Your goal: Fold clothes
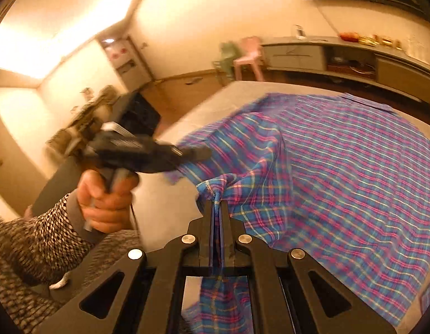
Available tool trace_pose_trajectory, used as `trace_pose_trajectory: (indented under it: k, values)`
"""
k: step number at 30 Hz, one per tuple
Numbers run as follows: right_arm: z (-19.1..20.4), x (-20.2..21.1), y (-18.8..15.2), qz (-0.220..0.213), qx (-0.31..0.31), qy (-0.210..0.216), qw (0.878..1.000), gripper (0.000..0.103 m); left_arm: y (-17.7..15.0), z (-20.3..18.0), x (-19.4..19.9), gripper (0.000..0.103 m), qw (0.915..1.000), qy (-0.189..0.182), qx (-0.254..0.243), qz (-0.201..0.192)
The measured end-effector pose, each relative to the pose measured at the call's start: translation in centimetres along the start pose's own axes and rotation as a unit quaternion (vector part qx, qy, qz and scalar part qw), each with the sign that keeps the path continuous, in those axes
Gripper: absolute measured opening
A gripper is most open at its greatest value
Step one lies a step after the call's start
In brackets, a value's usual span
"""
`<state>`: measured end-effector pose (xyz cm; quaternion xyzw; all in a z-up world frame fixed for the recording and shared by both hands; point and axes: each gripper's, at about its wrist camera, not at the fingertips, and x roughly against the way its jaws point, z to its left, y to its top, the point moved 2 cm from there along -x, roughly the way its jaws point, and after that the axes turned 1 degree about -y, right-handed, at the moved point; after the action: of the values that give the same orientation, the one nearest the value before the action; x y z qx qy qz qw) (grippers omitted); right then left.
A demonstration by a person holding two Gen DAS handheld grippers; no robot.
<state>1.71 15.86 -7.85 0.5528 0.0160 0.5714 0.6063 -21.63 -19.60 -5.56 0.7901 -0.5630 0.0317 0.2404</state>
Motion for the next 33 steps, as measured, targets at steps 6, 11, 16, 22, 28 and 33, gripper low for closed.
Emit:
trace_pose_trajectory:
  k: [6, 11, 16, 22, 28, 33]
  values:
    - [6.1, -1.7, -2.1, 0.027, 0.031, 0.094, 0.995, 0.009, -5.8, -5.2, 12.3, 0.002, 0.9961, 0.027, 0.044, -0.072]
    - [4.2, -2.4, -6.4, 0.090, 0.017, 0.054, 0.994, 0.053, -9.5, -1.1, 16.0, 0.003, 0.9768, 0.190, 0.068, -0.072]
    - [-6.1, 4.1, -8.1, 0.043, -0.096, -0.068, 0.992, 0.053, -7.1, -0.3, 13.1, 0.020, 0.9676, 0.246, 0.009, -0.058]
    - [-15.7, 3.8, -13.1, 0.148, -0.093, -0.307, 0.935, 0.052, -3.4, 0.7, 0.7, 0.027, 0.9584, 0.262, -0.097, 0.057]
    - [-18.3, 6.2, -15.6, 0.178, -0.096, -0.337, 0.919, 0.050, -4.9, 5.3, -5.3, 0.027, 0.9353, 0.319, -0.080, 0.131]
    - [-20.9, 8.5, -16.4, 0.198, -0.121, -0.331, 0.915, 0.051, -4.2, 6.9, -3.6, 0.021, 0.9321, 0.339, -0.074, 0.105]
